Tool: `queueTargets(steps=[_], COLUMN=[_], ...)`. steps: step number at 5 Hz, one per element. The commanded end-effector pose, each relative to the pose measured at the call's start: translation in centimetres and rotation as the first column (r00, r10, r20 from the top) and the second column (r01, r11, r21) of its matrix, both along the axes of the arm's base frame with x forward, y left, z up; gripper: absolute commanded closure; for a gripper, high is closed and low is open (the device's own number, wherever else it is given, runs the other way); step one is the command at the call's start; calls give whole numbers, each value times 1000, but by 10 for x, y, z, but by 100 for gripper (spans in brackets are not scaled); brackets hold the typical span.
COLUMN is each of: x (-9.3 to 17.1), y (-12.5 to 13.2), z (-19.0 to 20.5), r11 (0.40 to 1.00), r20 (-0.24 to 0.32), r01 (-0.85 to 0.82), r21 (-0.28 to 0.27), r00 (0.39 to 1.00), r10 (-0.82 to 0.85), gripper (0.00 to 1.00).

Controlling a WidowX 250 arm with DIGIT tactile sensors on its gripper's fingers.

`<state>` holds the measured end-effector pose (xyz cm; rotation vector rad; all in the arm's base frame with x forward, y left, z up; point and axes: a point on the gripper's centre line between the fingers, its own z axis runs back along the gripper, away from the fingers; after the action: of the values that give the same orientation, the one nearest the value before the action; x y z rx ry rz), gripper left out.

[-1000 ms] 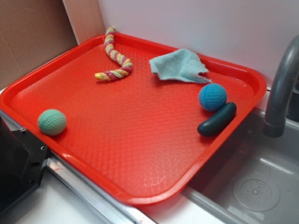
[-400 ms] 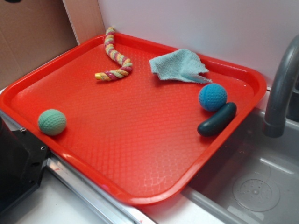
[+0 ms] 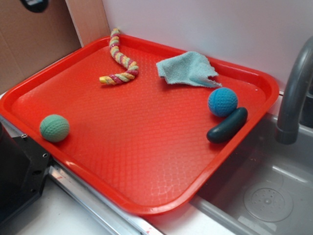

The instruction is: Grab the blue ball.

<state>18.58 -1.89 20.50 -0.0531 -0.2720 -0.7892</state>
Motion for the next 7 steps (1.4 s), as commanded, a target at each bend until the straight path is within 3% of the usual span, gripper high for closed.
queueTargets(steps=[1,2,3,5,7], x=[57,85,102,103,111], y=[-29,-51,-79,-119,-140], z=[-9,-24,-41,-77,-120], r11=[917,861,834,758,789], r20=[109,104,79,13,-74], r01=[394,498,546,643,611], r21=[-68,-109,-77,-108,-69], r00=[916,867,837,763,785], r10=[-386,-488,-541,-646,-615], gripper=[0,0,0,0,0])
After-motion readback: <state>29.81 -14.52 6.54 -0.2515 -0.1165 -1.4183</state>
